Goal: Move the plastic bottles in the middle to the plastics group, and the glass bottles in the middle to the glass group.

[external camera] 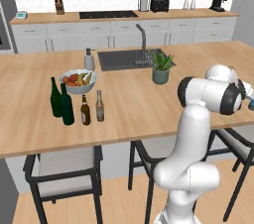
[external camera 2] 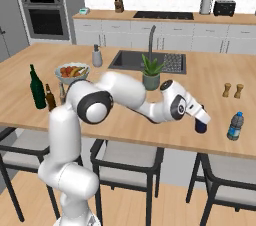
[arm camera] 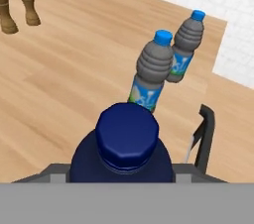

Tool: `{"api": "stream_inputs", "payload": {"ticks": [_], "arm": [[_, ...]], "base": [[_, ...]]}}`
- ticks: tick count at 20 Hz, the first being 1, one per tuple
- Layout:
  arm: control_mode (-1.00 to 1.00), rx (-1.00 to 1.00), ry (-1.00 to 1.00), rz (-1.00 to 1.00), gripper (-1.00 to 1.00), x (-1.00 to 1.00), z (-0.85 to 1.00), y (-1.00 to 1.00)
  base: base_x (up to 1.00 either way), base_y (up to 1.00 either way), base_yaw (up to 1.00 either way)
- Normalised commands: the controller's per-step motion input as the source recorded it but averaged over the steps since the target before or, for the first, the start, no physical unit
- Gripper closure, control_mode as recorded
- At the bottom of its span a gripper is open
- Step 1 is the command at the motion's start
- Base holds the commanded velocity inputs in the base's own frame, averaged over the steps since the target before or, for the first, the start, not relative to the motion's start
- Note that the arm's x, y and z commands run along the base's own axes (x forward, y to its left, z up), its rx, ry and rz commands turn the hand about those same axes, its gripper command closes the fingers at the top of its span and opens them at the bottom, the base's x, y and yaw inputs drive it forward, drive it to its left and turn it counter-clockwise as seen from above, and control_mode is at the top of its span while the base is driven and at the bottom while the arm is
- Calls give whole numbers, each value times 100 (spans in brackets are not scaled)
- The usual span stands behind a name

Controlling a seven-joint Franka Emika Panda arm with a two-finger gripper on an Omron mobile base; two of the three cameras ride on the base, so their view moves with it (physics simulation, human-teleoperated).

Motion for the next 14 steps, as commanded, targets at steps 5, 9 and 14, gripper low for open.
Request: {"api": "stream_inputs", "payload": {"ticks": [5, 9, 14], "arm": [[-100, 0, 0, 0, 100, 15, 0, -49], [-100, 1, 0, 0, 100, 14, 0, -45], [-100, 5, 0, 0, 100, 7, -11, -36]], "base": [[0, 0, 0], [0, 0, 0], [0, 0, 0]]}}
